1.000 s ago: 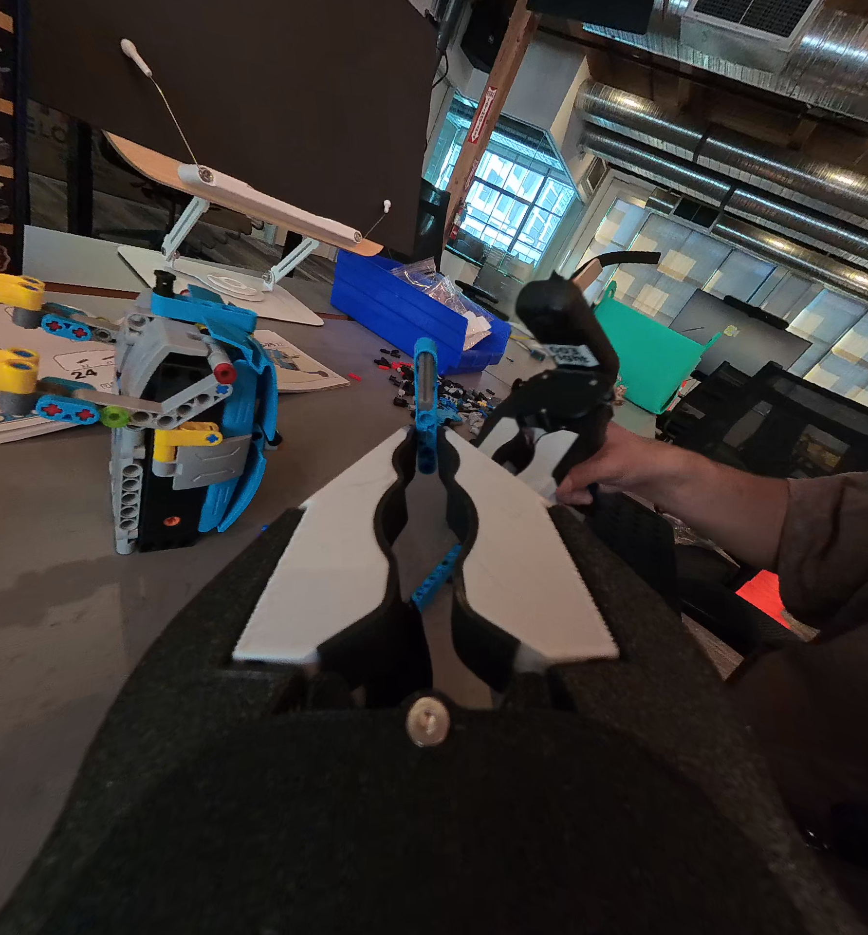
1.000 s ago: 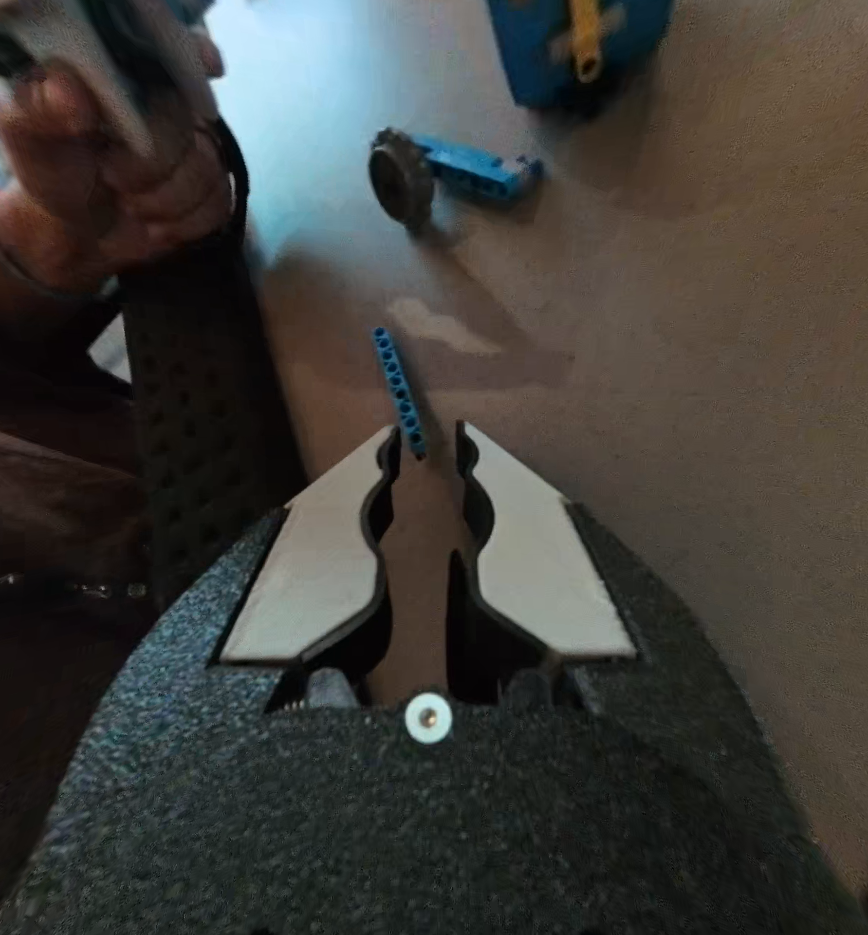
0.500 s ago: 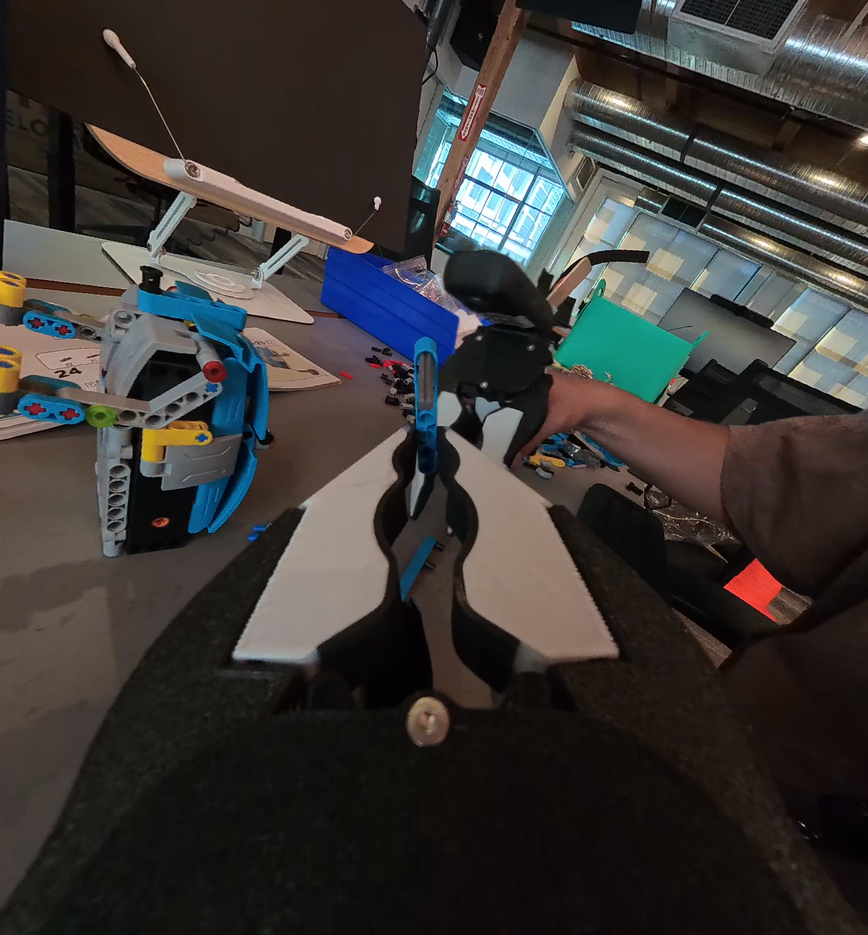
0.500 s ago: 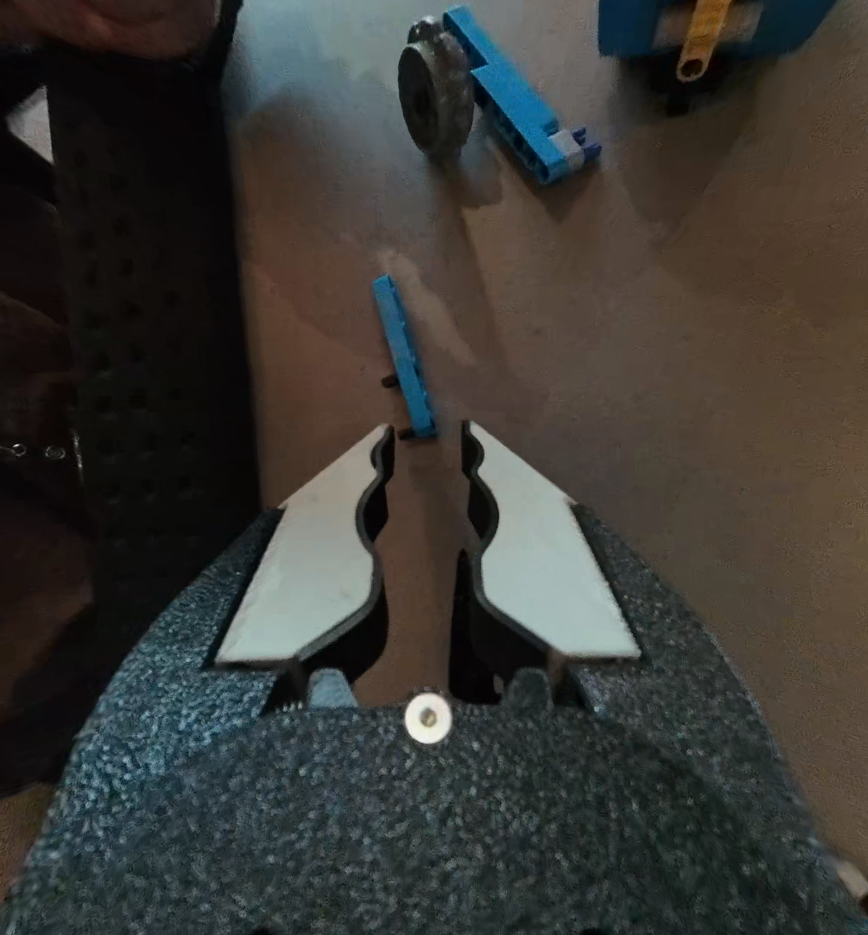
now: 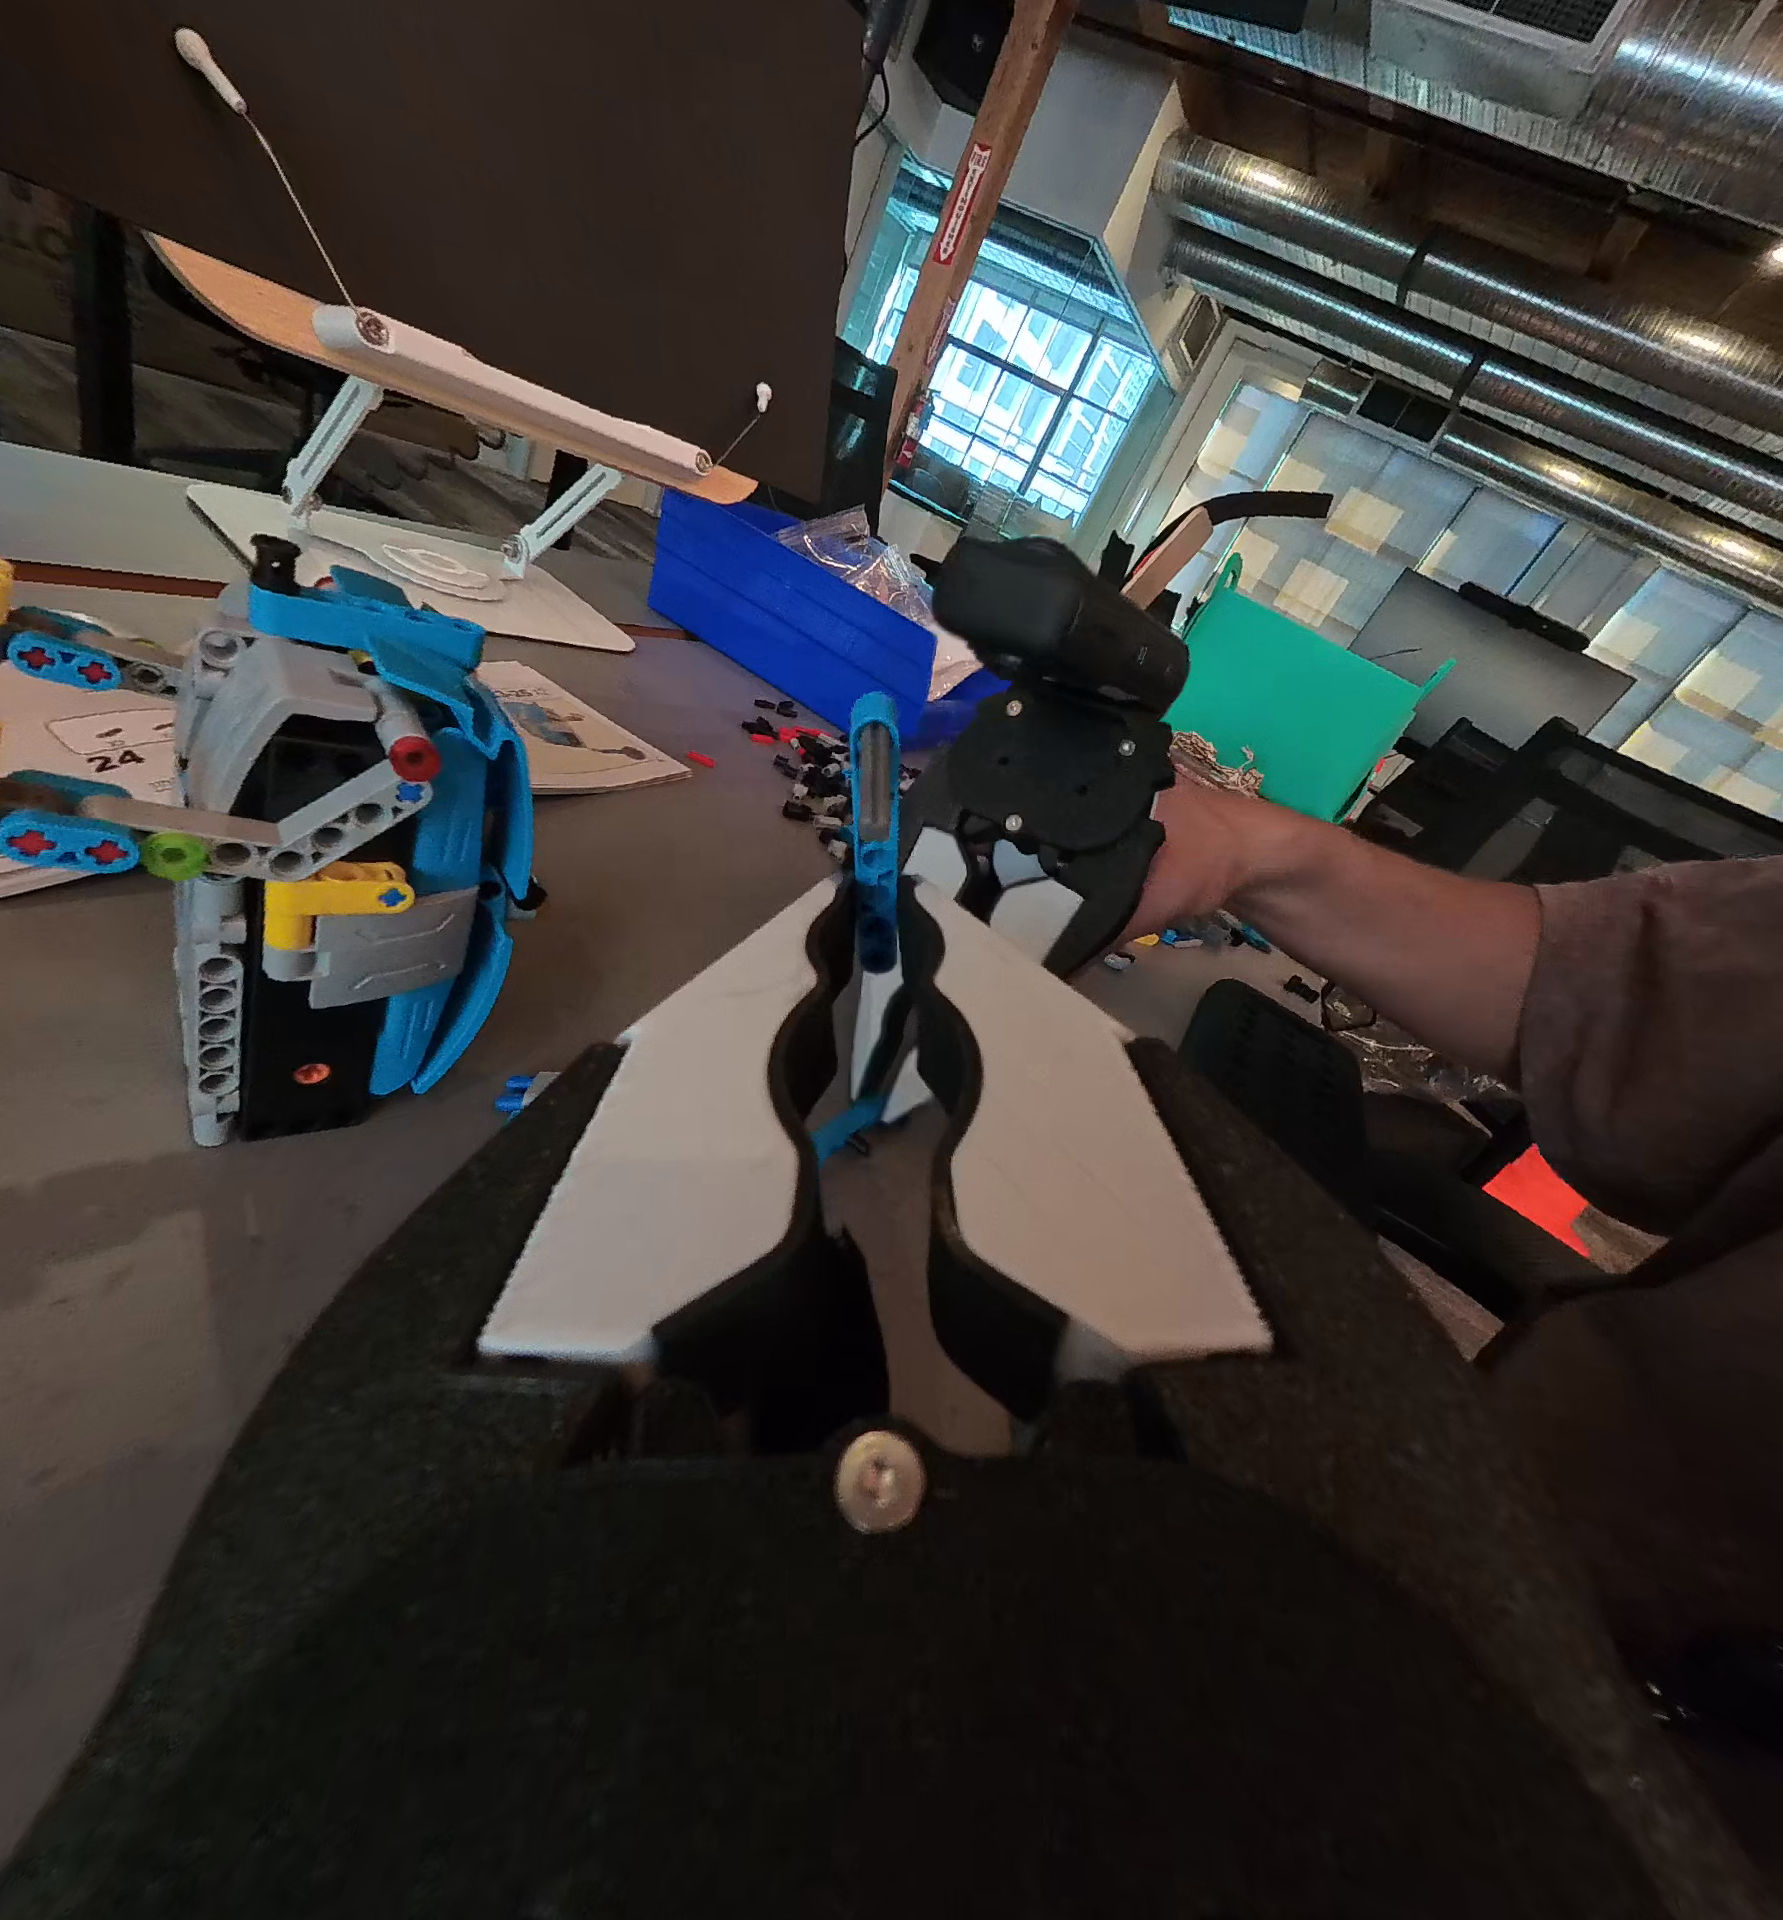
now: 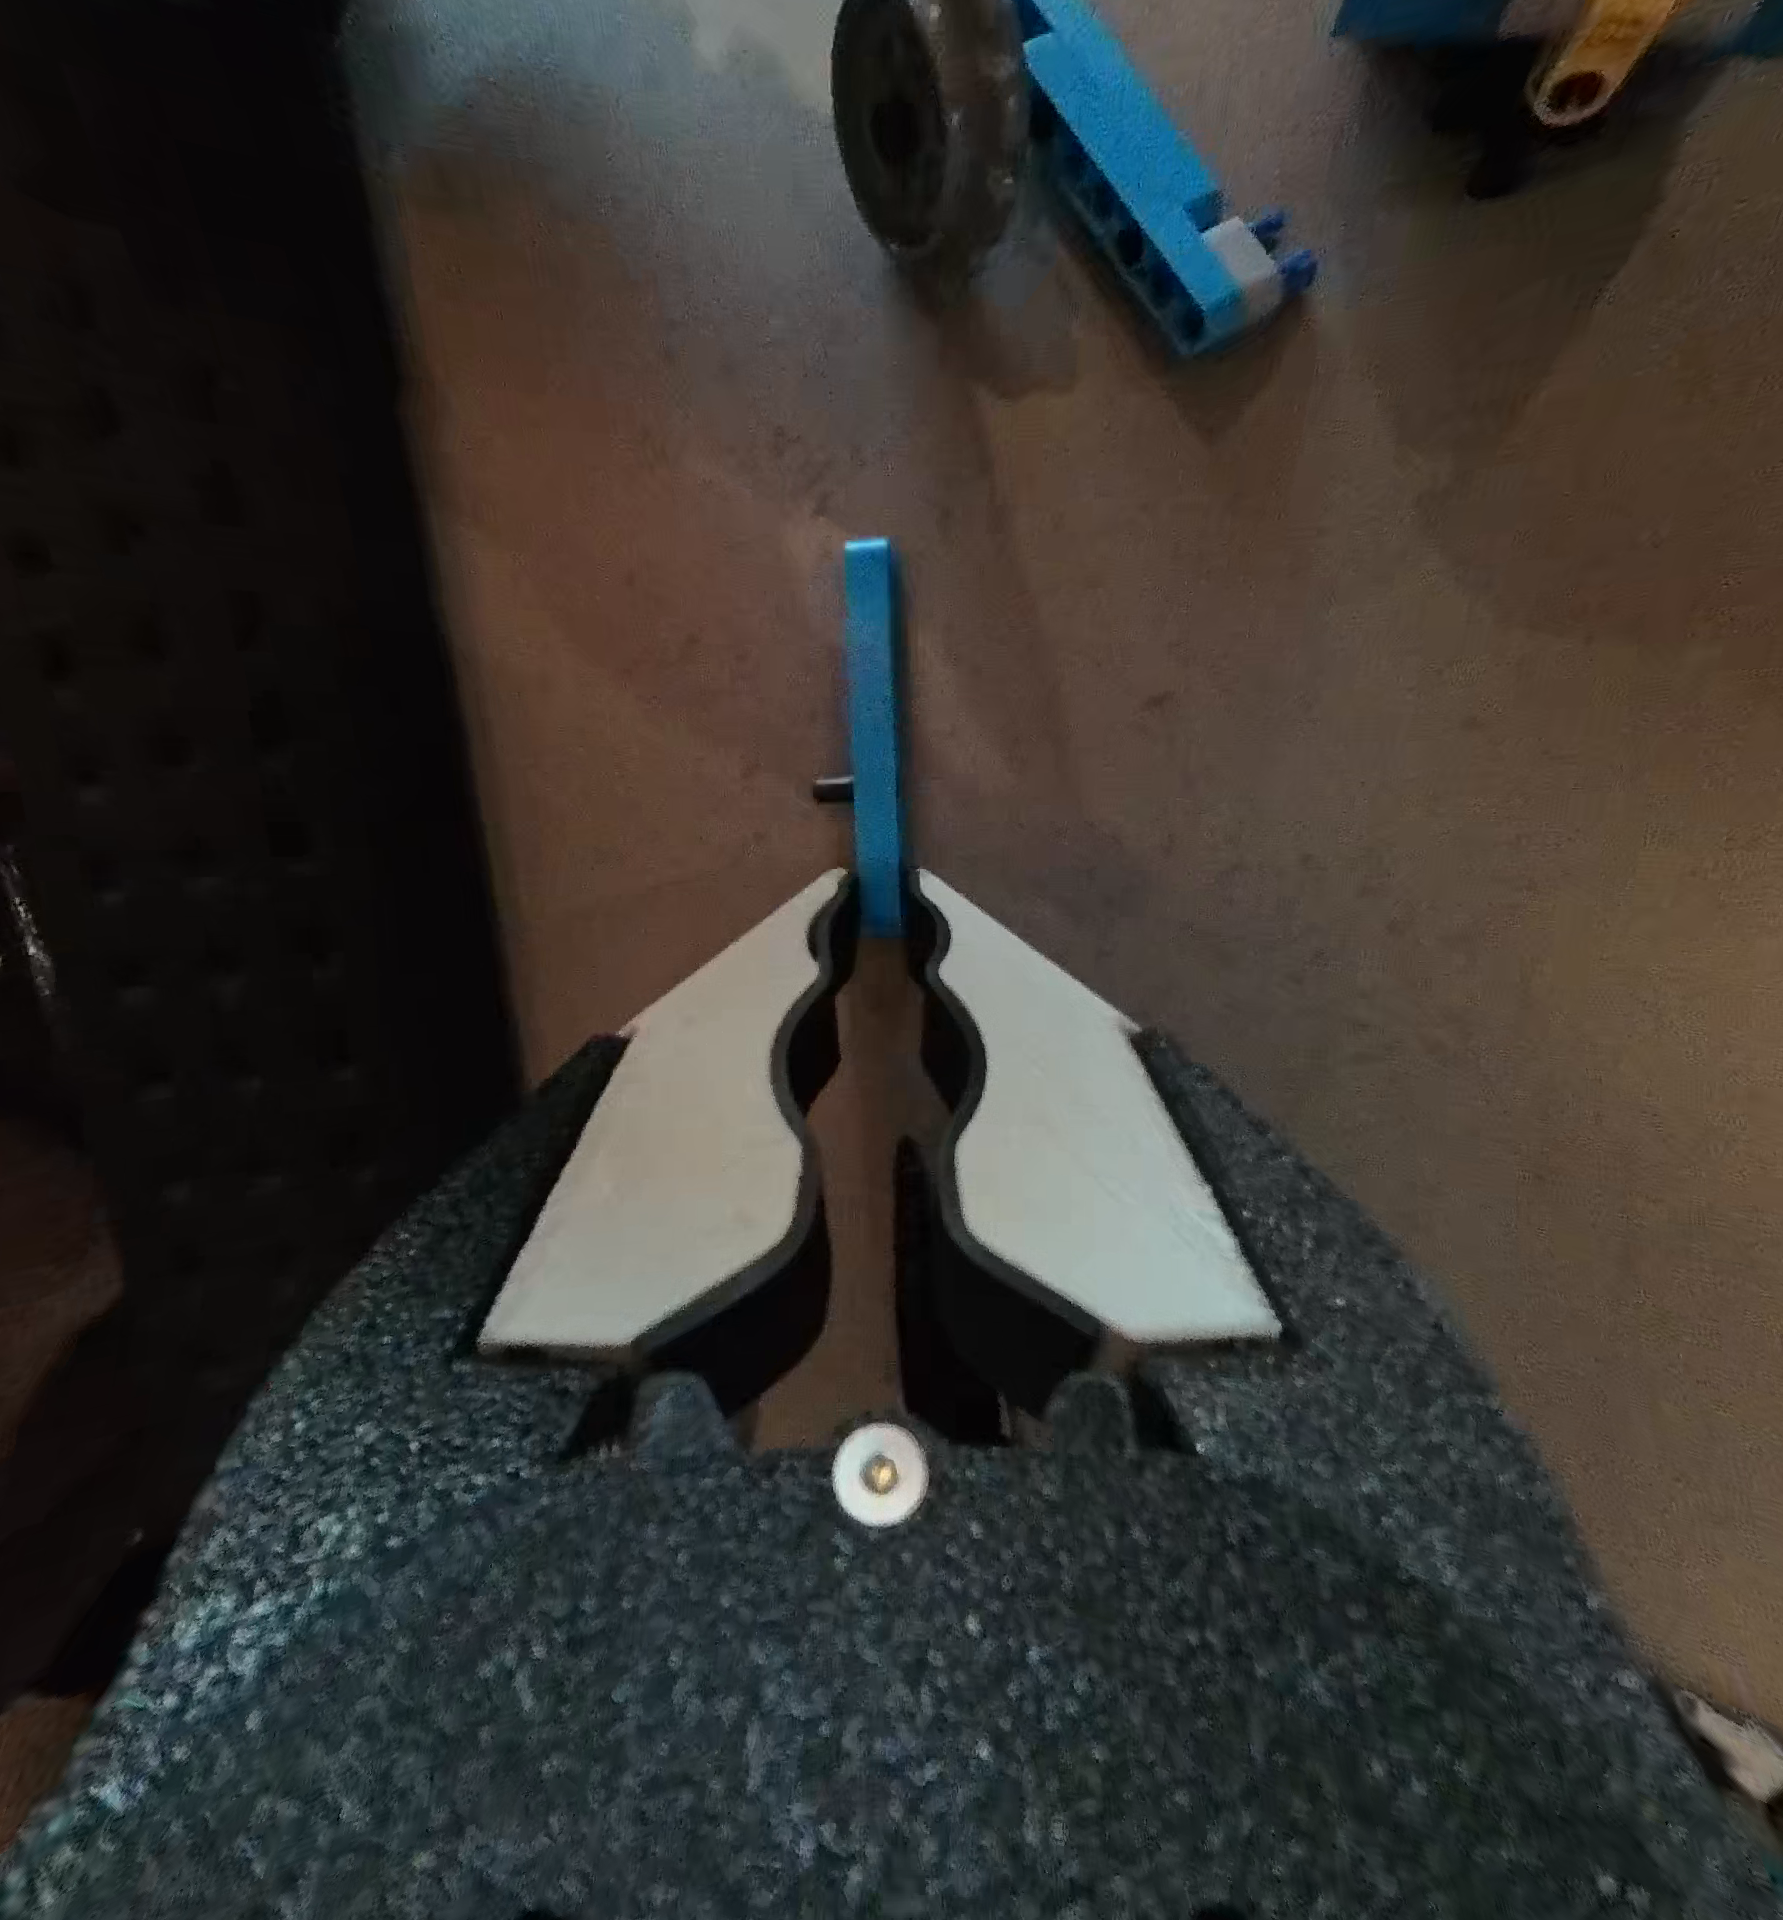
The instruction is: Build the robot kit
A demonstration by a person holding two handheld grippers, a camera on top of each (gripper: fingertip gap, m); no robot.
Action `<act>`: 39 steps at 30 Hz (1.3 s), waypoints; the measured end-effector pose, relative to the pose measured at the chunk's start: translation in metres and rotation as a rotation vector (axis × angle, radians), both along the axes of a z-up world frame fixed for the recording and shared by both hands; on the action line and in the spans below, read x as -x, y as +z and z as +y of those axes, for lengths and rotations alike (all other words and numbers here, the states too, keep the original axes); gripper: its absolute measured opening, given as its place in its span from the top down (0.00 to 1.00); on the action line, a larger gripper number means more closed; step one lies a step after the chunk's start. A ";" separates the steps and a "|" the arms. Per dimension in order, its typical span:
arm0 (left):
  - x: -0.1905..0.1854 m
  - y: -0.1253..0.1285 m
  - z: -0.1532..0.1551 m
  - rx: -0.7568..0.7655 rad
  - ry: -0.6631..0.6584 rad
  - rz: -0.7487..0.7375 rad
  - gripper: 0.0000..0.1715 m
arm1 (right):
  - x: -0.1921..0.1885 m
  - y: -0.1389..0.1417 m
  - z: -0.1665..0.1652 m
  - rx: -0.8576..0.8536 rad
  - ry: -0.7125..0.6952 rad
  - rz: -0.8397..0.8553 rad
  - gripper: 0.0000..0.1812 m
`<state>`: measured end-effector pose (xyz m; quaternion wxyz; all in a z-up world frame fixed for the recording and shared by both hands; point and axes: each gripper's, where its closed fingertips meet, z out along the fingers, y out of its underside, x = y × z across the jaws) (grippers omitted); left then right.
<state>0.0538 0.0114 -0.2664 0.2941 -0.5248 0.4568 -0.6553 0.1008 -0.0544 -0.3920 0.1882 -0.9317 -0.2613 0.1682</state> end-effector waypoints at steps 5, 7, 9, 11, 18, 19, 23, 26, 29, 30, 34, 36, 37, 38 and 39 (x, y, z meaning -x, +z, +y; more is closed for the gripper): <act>0.001 0.003 0.001 0.077 -0.003 -0.008 0.96 | -0.004 0.058 0.038 -0.324 -0.279 0.199 0.96; 0.003 0.008 0.001 0.171 -0.027 -0.037 0.96 | 0.006 0.095 0.046 -0.522 -0.354 0.272 0.96; 0.004 0.012 -0.001 0.211 -0.050 -0.063 0.96 | 0.016 0.110 0.050 -0.649 -0.399 0.220 0.96; 0.004 0.012 -0.004 0.193 -0.057 -0.062 0.96 | 0.021 0.128 0.054 -0.762 -0.469 0.208 0.96; 0.004 0.011 -0.015 0.108 -0.067 -0.054 0.96 | 0.044 0.151 0.066 -0.854 -0.465 0.250 0.96; 0.003 0.011 -0.016 0.100 -0.065 -0.052 0.96 | 0.044 0.151 0.068 -0.861 -0.474 0.253 0.96; 0.003 0.010 -0.012 0.102 -0.041 -0.050 0.96 | 0.046 0.140 0.072 -0.832 -0.479 0.248 0.96; 0.003 0.009 -0.011 0.104 -0.038 -0.046 0.96 | 0.046 0.137 0.071 -0.809 -0.494 0.297 0.96; 0.002 0.008 -0.011 0.101 -0.038 -0.037 0.96 | 0.045 0.136 0.071 -0.804 -0.502 0.324 0.96; 0.001 0.007 -0.011 0.102 -0.038 -0.034 0.96 | 0.045 0.136 0.071 -0.800 -0.502 0.335 0.96; 0.001 0.007 -0.010 0.094 -0.028 -0.029 0.96 | 0.045 0.137 0.070 -0.812 -0.506 0.354 0.96; 0.001 0.006 -0.010 0.092 -0.027 -0.027 0.96 | 0.044 0.137 0.069 -0.822 -0.502 0.353 0.96; 0.001 0.006 -0.010 0.090 -0.025 -0.026 0.96 | 0.044 0.137 0.068 -0.826 -0.500 0.356 0.96; 0.001 0.006 -0.010 0.091 -0.026 -0.025 0.96 | 0.044 0.137 0.067 -0.825 -0.499 0.366 0.96; 0.001 0.006 -0.011 0.093 -0.030 -0.024 0.96 | 0.044 0.137 0.067 -0.822 -0.499 0.384 0.95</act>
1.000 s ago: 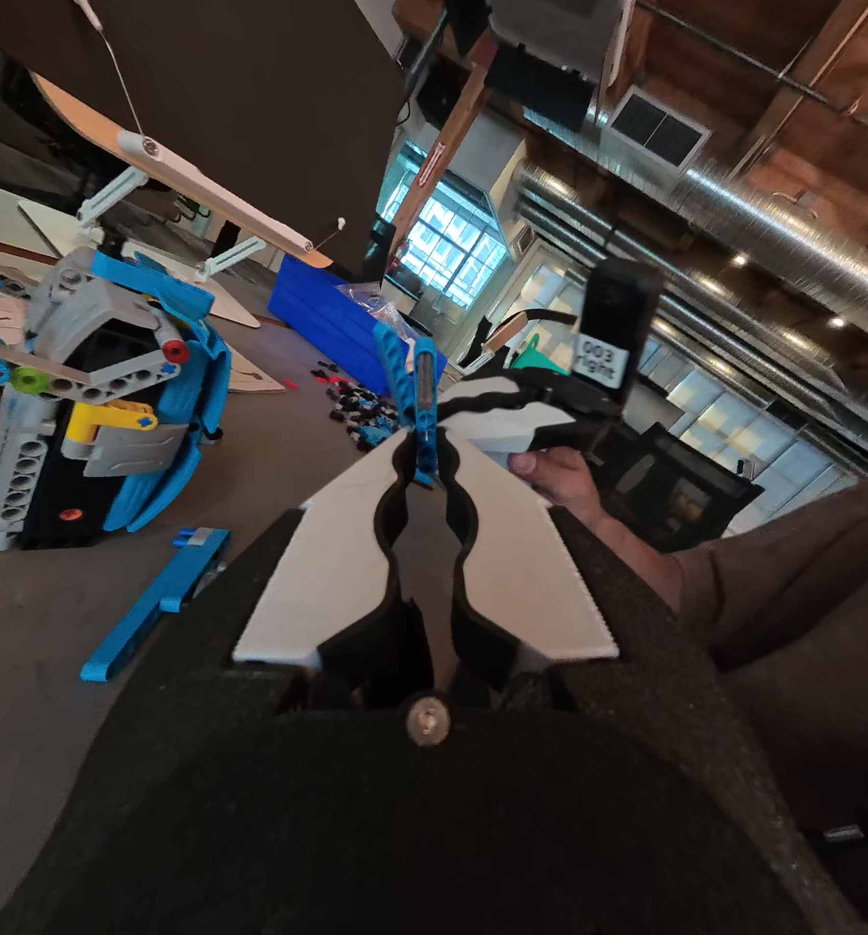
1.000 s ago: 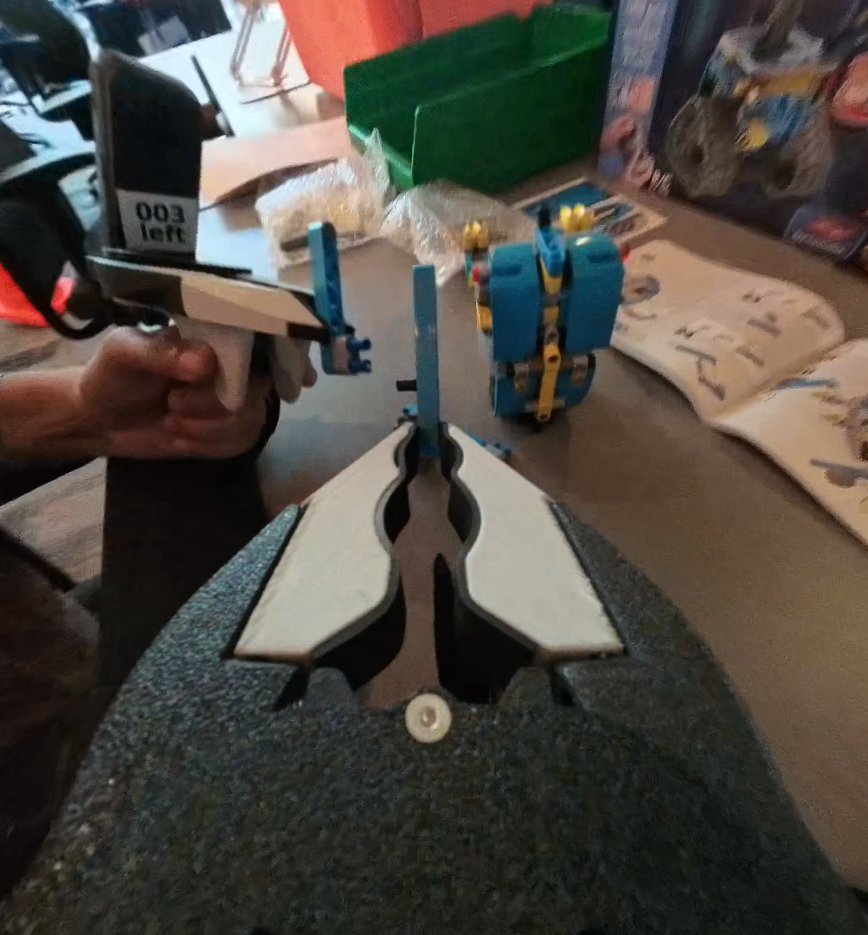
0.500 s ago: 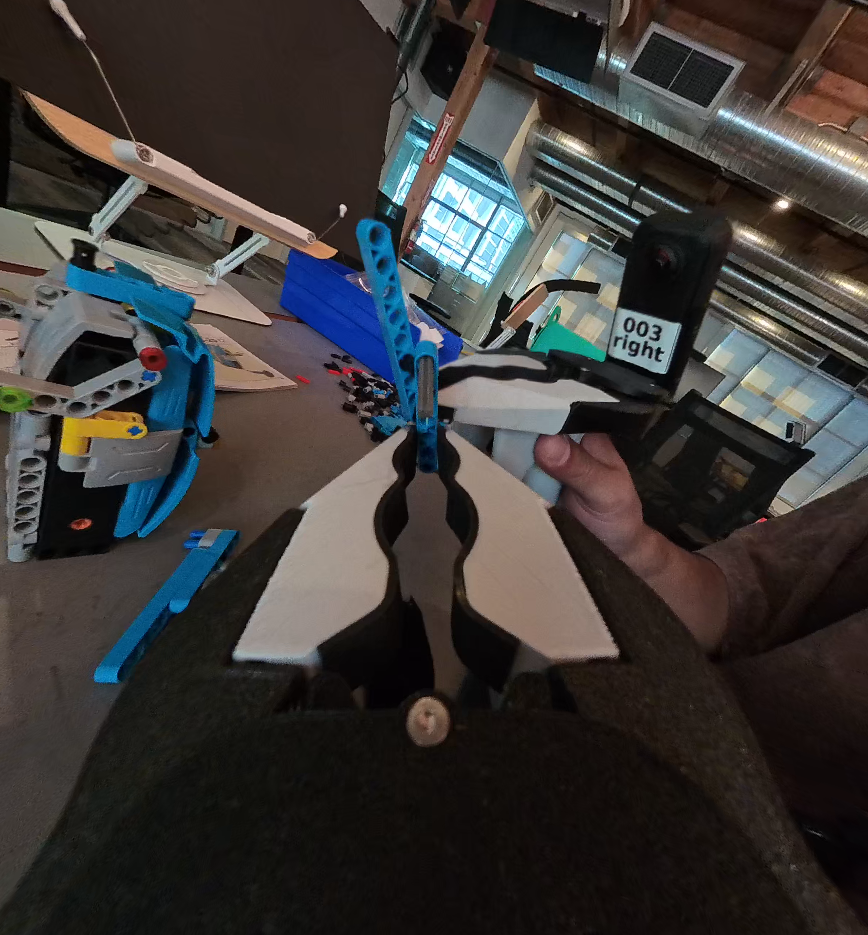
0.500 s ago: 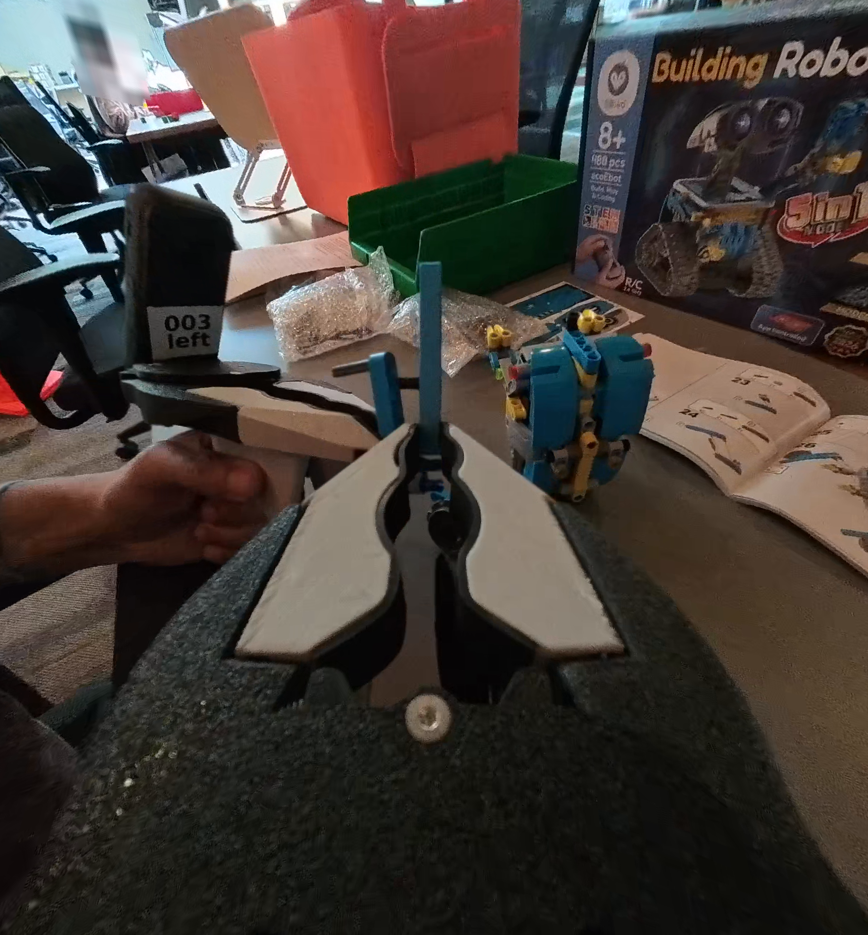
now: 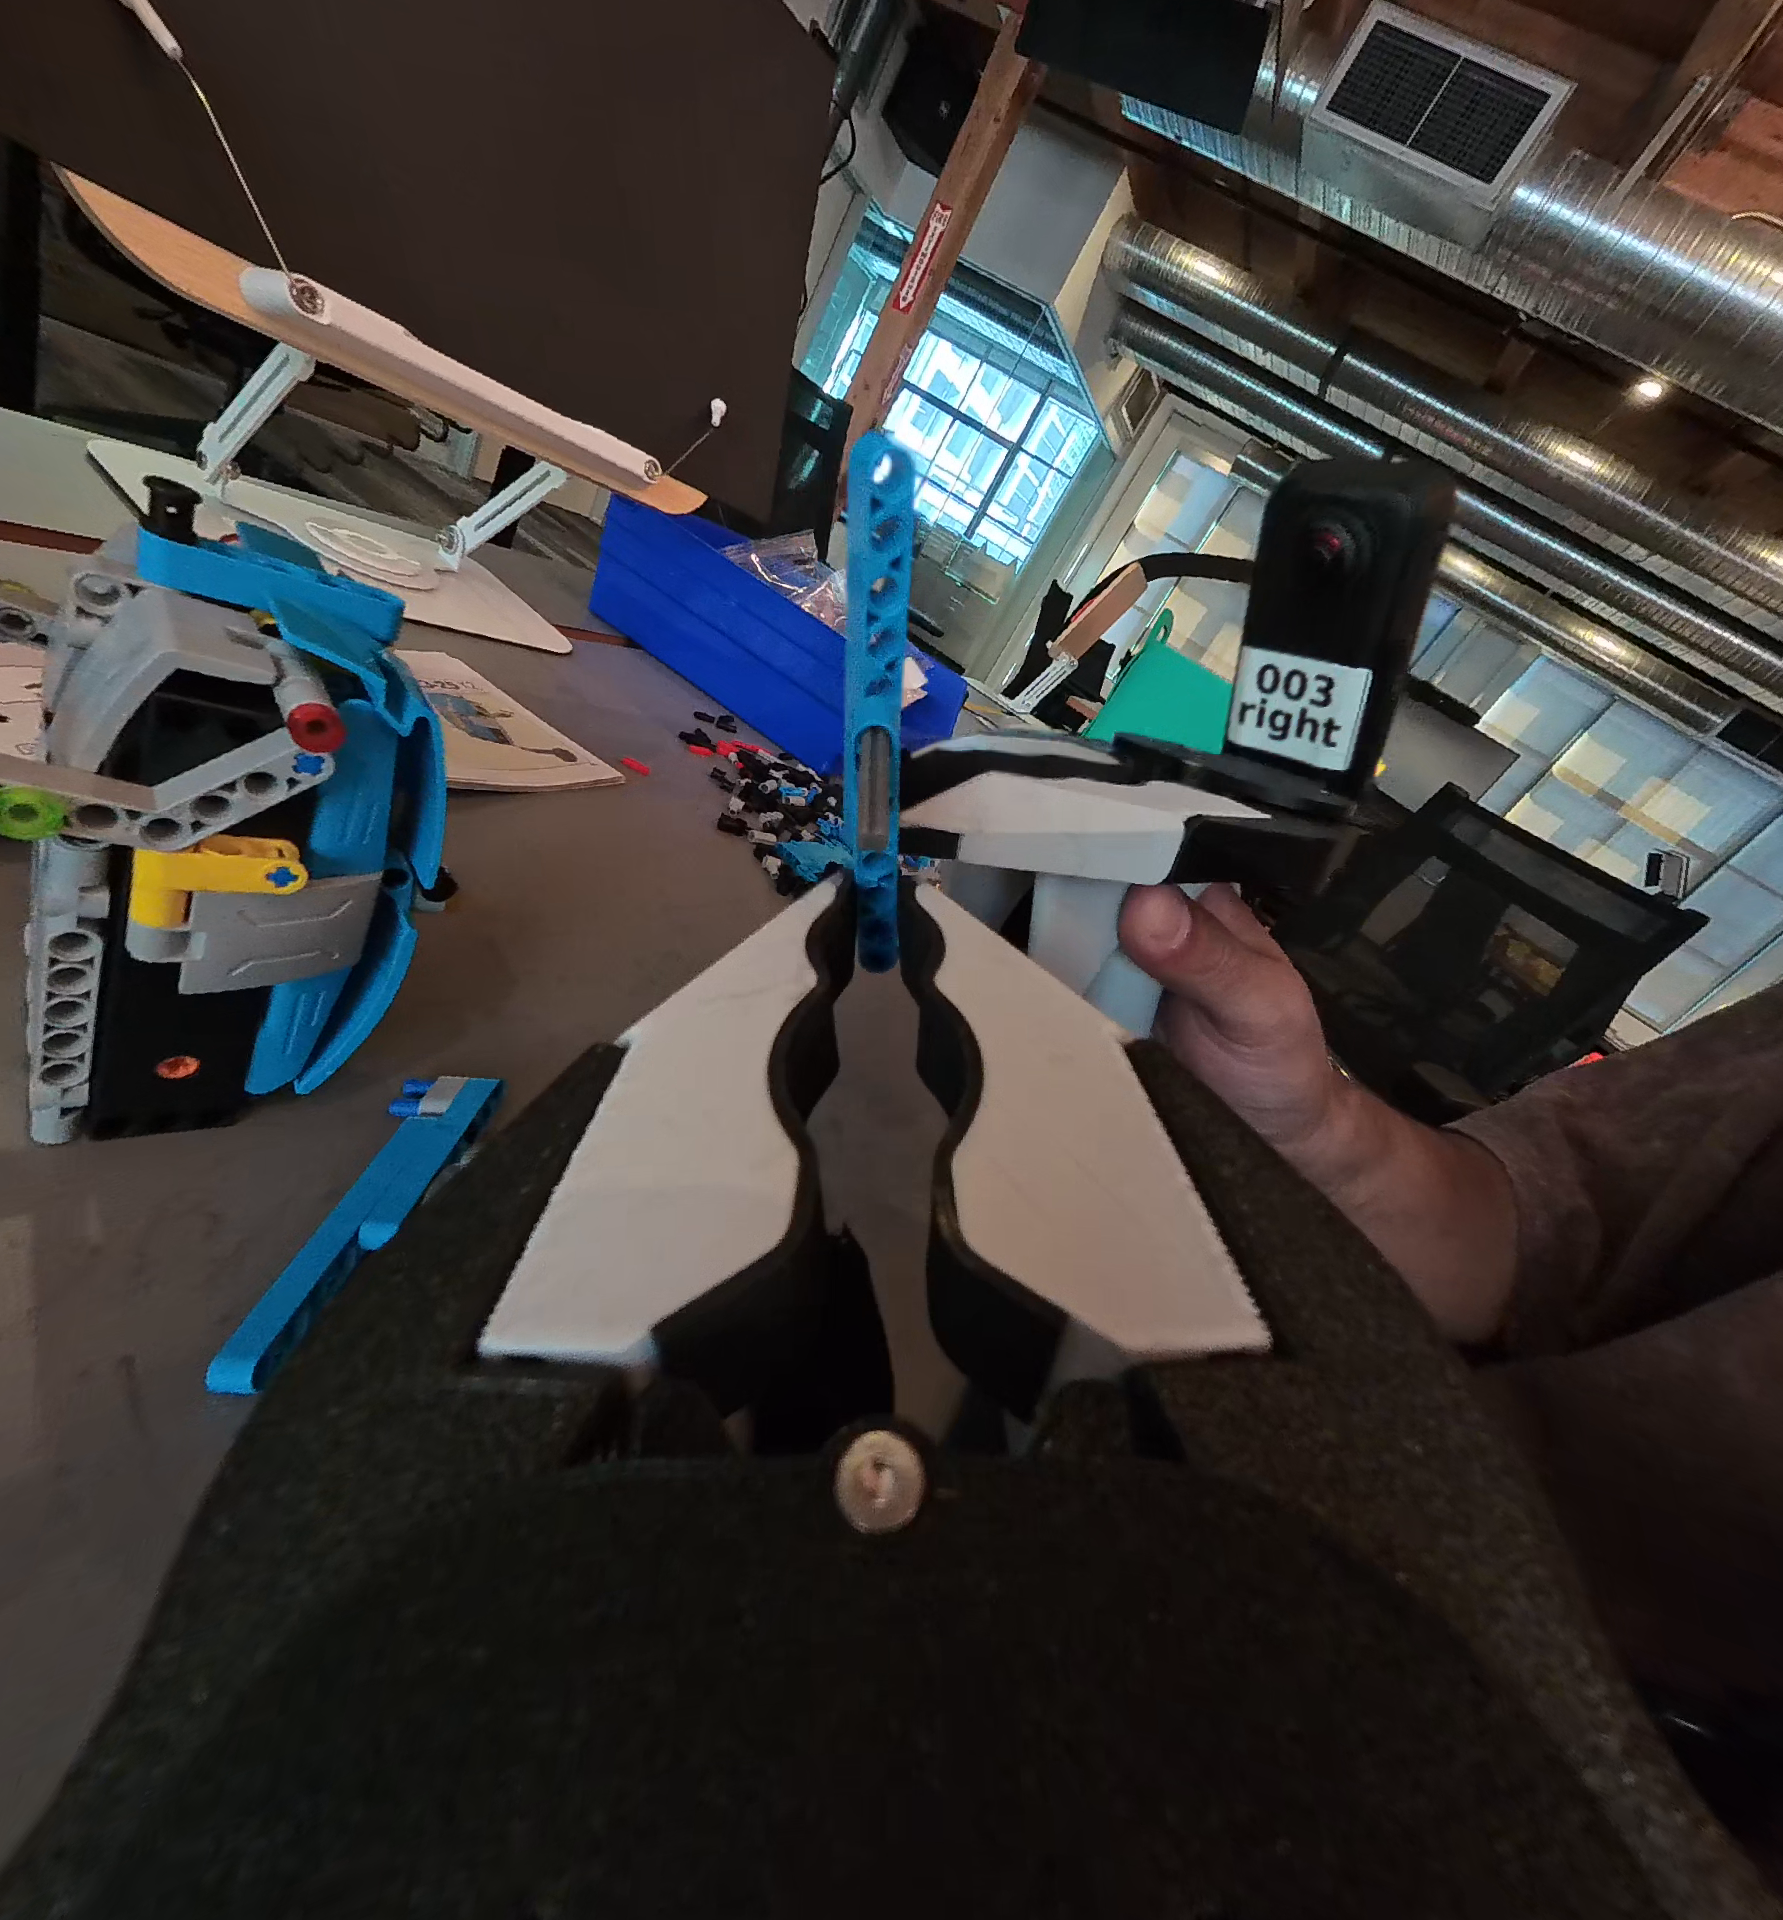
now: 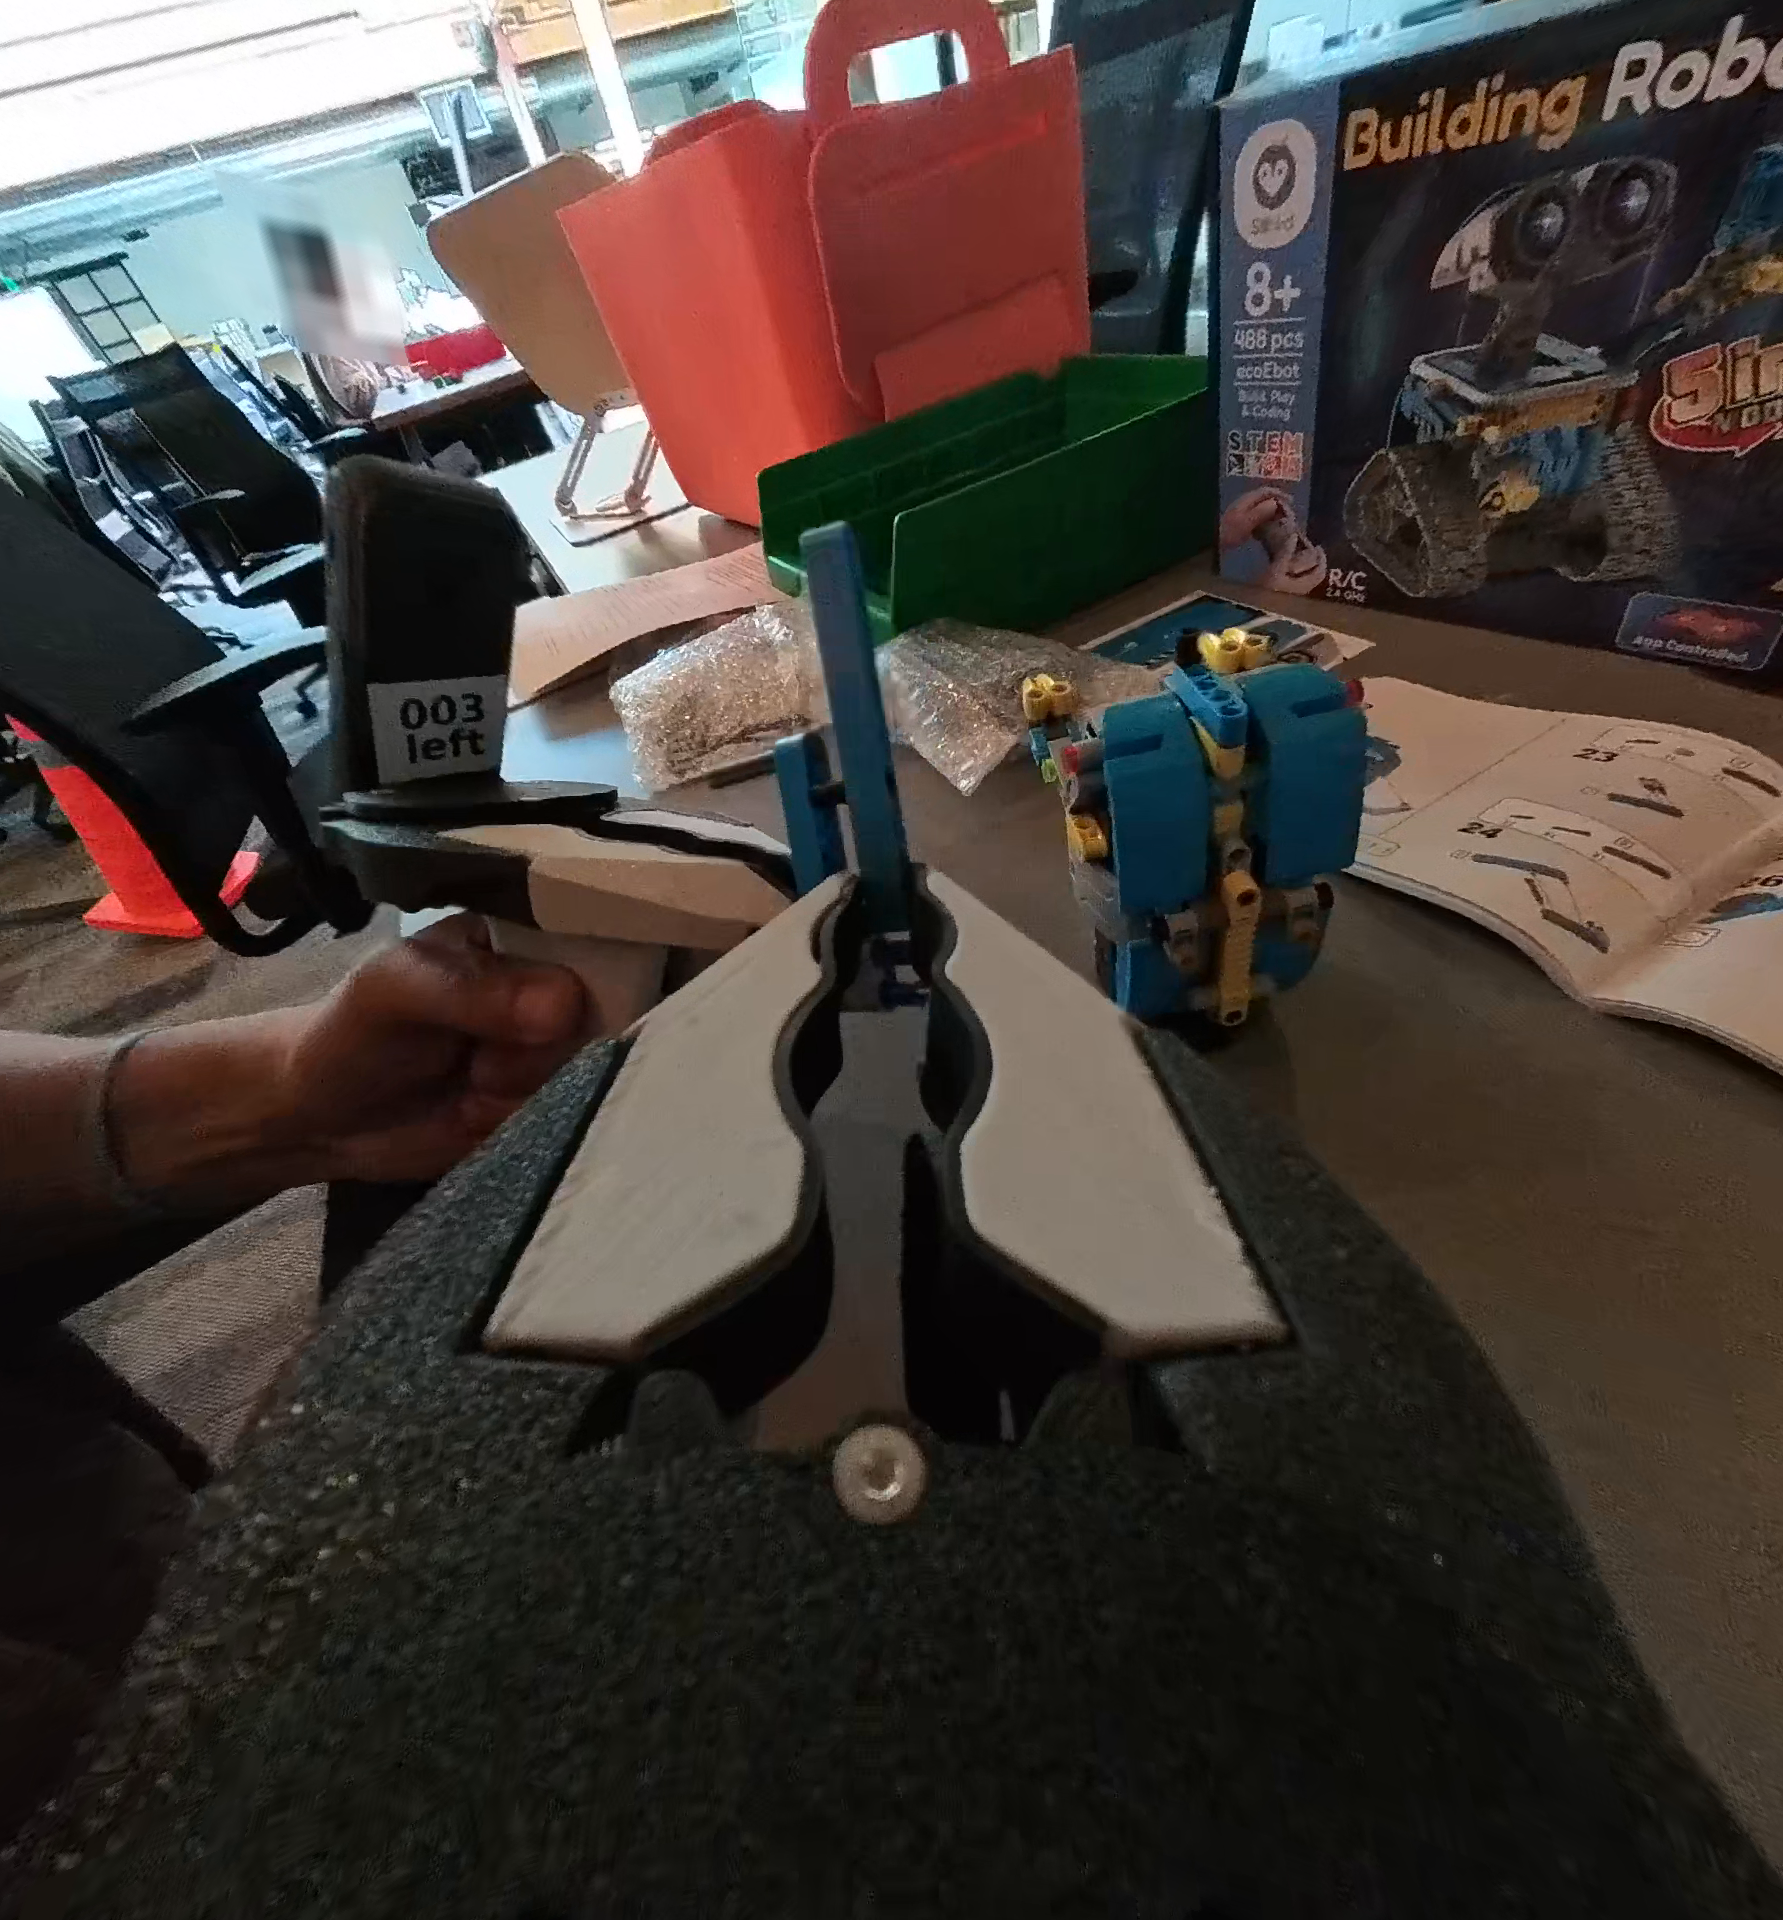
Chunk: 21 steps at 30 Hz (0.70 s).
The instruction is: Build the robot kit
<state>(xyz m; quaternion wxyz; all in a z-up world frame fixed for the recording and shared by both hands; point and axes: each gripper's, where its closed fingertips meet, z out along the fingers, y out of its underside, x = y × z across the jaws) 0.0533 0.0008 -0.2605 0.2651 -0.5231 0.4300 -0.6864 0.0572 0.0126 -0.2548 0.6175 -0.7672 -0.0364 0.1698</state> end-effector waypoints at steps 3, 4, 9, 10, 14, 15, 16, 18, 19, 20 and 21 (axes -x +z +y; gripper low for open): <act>-0.001 -0.002 0.003 0.001 0.015 0.011 0.96 | -0.004 -0.001 -0.001 0.007 0.009 0.013 0.96; -0.002 -0.002 0.006 0.009 0.027 0.014 0.96 | -0.010 0.001 -0.001 -0.003 -0.015 -0.022 0.96; 0.000 -0.003 0.016 0.024 0.077 0.017 0.96 | -0.062 -0.015 -0.022 0.100 -0.185 -0.507 0.96; 0.000 -0.002 0.015 0.012 0.078 0.013 0.96 | -0.083 -0.030 -0.031 0.173 -0.235 -0.692 0.96; -0.001 -0.001 0.005 -0.055 0.066 0.008 0.96 | -0.151 -0.087 -0.066 0.347 -0.252 -1.372 0.96; -0.001 -0.001 0.003 -0.067 0.063 0.009 0.96 | -0.159 -0.099 -0.071 0.350 -0.224 -1.490 0.96; -0.002 -0.001 0.002 -0.075 0.059 0.010 0.96 | -0.165 -0.111 -0.076 0.360 -0.194 -1.580 0.96; -0.002 -0.001 0.001 -0.079 0.059 0.010 0.96 | -0.170 -0.125 -0.082 0.341 -0.153 -1.649 0.95; -0.001 -0.001 0.002 -0.075 0.063 0.007 0.96 | -0.169 -0.125 -0.084 0.318 -0.146 -1.649 0.95; 0.000 -0.001 0.003 -0.071 0.067 0.004 0.96 | -0.168 -0.125 -0.086 0.318 -0.137 -1.634 0.95; 0.001 0.000 0.004 -0.066 0.070 0.001 0.96 | -0.168 -0.125 -0.087 0.322 -0.130 -1.607 0.95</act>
